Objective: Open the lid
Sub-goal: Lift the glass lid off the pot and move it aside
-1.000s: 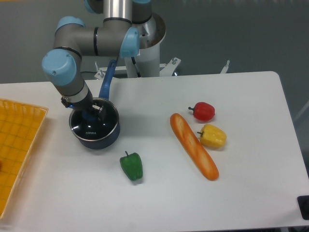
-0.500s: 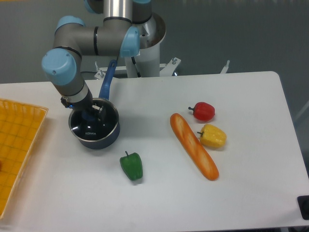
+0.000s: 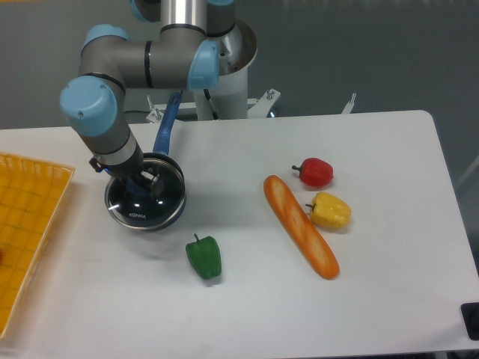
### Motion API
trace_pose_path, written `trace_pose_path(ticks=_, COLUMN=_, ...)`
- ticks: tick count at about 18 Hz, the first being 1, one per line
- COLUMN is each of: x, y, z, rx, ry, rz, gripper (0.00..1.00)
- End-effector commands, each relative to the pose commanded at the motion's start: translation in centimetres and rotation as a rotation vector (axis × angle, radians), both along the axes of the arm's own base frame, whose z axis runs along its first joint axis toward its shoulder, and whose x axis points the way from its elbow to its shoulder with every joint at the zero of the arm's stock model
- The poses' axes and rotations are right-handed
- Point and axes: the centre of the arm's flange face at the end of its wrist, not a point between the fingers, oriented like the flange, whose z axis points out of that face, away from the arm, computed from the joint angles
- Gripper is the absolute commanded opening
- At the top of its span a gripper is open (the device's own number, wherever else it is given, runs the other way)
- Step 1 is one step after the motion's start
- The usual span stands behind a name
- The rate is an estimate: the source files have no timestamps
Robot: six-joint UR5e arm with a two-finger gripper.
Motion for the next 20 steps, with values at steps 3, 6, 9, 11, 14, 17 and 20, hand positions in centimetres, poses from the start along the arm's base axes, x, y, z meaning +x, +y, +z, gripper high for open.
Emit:
trace_pose_path(ticks=3, x=-1.7, y=0.7, z=0.2, rx=0.008, ry=0.006, rz=-0.063, gripper=0.58)
trace_pose_path(ticks=6, x=-3.1, y=0.7, z=0.9, rx=0.019, ry=0.013, rz=-0.112, gripper=0.58)
trace_pose_path(ticks=9, x=-4.6, y=0.3, z=0.5, rx=0.011, ry=0.01, rz=-0.141, gripper=0.58)
trace_pose_path(ticks=11, x=-5.7, y=0.1, z=0.2, rx=0.008, ry=0.008, rz=-0.141, gripper=0.58)
trace_pose_path(ticks=14, x=-6.7, y=0.0, z=0.0, rx=0.005, ry=0.008, rz=-0.15, gripper=0.58)
trace_pose_path(ticks=17, x=-6.8, y=-0.1, z=-0.1, rx=0.0, ry=0.005, rz=-0.169, gripper=0.58)
trace_pose_path(ticks=20, x=-6.9, y=-0.2, z=-0.1, rx=-0.004, ry=0.002, rz=-0.169, gripper=0.58)
